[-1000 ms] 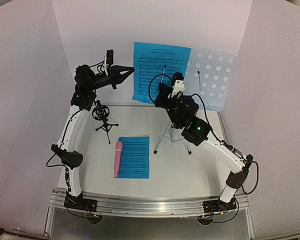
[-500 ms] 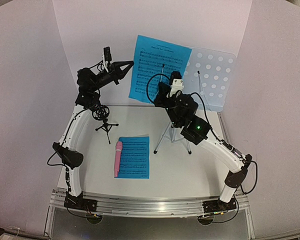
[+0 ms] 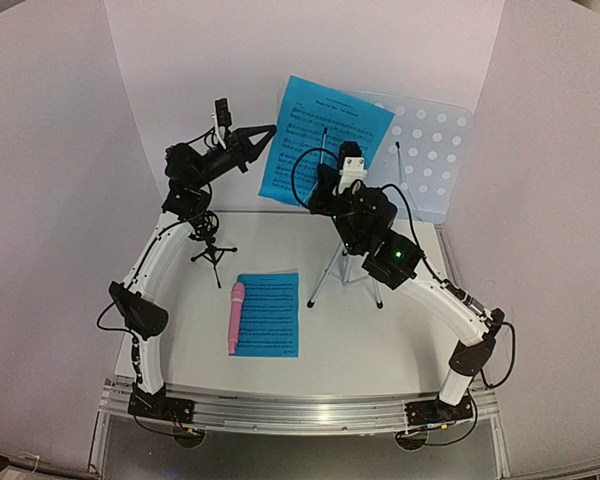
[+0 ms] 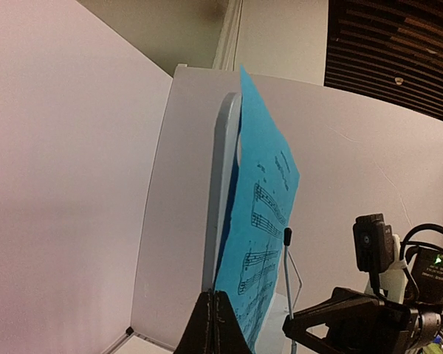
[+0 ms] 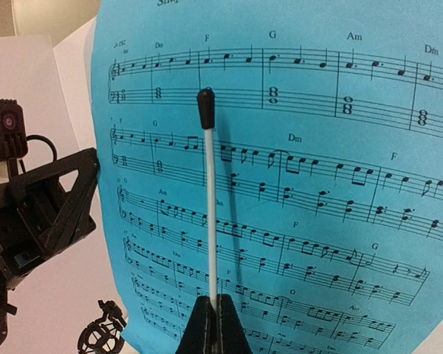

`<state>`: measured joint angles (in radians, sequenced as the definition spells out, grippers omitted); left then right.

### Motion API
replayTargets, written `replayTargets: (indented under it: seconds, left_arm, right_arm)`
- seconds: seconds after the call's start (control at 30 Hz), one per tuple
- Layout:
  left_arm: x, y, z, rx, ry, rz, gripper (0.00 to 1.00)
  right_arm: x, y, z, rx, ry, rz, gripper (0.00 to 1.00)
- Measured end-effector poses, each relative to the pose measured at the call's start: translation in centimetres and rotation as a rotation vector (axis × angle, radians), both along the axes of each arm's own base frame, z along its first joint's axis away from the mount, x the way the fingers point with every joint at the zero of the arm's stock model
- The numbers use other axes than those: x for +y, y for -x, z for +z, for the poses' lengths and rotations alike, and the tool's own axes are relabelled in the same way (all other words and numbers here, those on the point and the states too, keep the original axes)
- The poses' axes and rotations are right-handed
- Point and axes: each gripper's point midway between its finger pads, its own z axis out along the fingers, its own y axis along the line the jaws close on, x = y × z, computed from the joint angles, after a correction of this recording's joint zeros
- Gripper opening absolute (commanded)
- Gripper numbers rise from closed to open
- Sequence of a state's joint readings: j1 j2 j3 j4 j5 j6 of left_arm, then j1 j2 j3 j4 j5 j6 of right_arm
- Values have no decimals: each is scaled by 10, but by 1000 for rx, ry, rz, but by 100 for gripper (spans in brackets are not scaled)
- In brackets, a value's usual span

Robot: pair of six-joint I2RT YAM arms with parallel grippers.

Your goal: Set up the instrument practice props

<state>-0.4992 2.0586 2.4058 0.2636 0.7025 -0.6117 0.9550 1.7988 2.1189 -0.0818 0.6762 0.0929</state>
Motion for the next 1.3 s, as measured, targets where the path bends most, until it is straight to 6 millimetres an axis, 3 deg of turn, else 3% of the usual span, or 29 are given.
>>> replayTargets:
  seconds: [0.17, 0.37, 0.6, 0.73, 0.87, 1.03, 1.17, 1.3]
  left_arm:
    - [0, 0, 0, -7, 9, -5, 0]
    - [-1, -2, -6, -5, 8, -15, 0]
    - [0, 1, -5, -11, 3, -19, 0]
    - [0, 5, -3, -24, -2, -24, 0]
    - [-1, 9, -3, -44, -16, -27, 7]
    - [-3, 14, -5, -64, -40, -43, 24]
    - [-2, 15, -9, -63, -59, -55, 34]
    - [1, 14, -16, -69, -104, -39, 39]
  right_arm:
    - [1, 0, 0, 0, 5, 3, 1]
    - [3, 1, 0, -6, 9, 19, 30]
    - [13, 10, 4, -17, 18, 97, 51]
    - [14, 23, 9, -8, 62, 167, 56]
    - [-3, 37, 15, 49, 87, 180, 60]
    - [-47, 63, 10, 168, 48, 164, 66]
    - [-70, 73, 1, 234, 15, 144, 63]
    - [-75, 70, -14, 283, 16, 104, 56]
